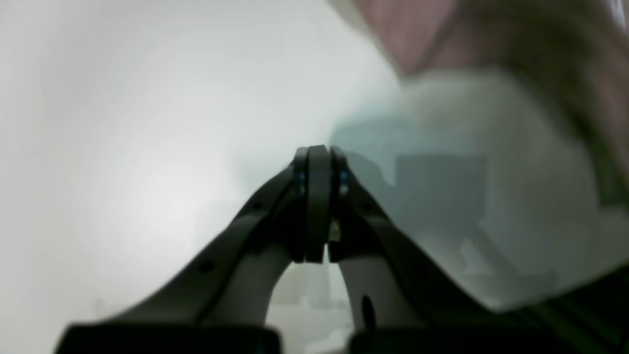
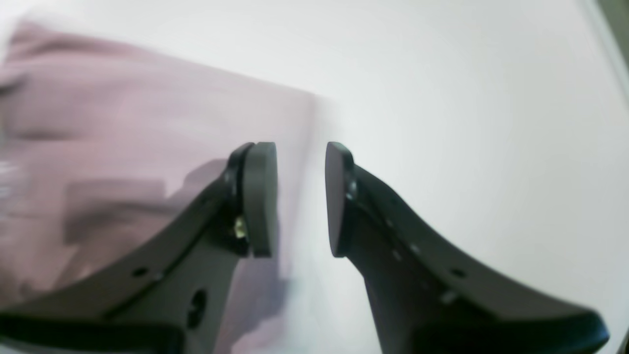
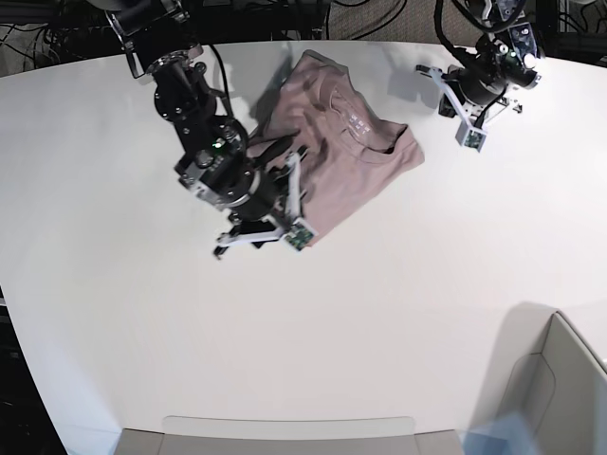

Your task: Fold the T-shirt properly

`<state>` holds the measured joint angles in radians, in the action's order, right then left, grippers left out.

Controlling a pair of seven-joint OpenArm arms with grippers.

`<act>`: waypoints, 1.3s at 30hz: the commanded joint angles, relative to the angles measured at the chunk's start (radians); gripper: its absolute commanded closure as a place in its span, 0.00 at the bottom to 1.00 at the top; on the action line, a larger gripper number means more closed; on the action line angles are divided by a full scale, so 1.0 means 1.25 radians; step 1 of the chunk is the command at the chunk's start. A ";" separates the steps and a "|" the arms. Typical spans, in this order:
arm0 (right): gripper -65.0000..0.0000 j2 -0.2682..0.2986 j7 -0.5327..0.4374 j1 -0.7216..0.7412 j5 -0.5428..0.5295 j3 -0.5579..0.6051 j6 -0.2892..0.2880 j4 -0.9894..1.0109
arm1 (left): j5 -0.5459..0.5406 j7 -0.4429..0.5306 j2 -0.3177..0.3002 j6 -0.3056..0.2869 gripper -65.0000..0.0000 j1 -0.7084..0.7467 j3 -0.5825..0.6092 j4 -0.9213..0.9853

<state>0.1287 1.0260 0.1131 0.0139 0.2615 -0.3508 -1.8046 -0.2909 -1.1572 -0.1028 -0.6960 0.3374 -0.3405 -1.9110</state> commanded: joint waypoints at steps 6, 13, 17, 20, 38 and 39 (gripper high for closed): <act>0.94 0.082 -0.009 -0.019 0.001 -0.118 0.001 -0.012 | -0.087 0.016 -0.010 -0.002 1.00 -0.047 0.069 -0.059; 1.00 0.103 -0.009 -0.087 0.001 -0.245 0.001 -0.008 | -0.120 0.018 -0.013 -0.002 1.00 -0.080 0.299 -0.086; 1.00 0.103 -0.011 -0.119 0.001 -0.285 0.001 -0.008 | -0.119 0.018 -0.048 -0.002 1.00 -0.094 0.437 -0.083; 1.00 0.105 -0.012 -0.140 0.001 -0.295 0.001 -0.008 | -0.104 0.014 -0.112 -0.002 1.00 -0.137 0.569 -0.056; 1.00 0.117 -0.014 -0.159 0.001 -0.295 0.001 -0.012 | 0.530 -0.040 -0.145 -0.002 1.00 -0.161 0.300 0.064; 1.00 0.115 -0.014 -0.157 0.001 -0.295 0.001 -0.012 | 0.528 -0.040 -0.145 -0.002 1.00 -0.161 0.286 0.038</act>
<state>0.2623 1.0225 -0.0967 0.0105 -0.1017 -0.3508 -1.8000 0.4000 -1.2568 -0.3069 -0.6945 0.1646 0.0006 -1.8343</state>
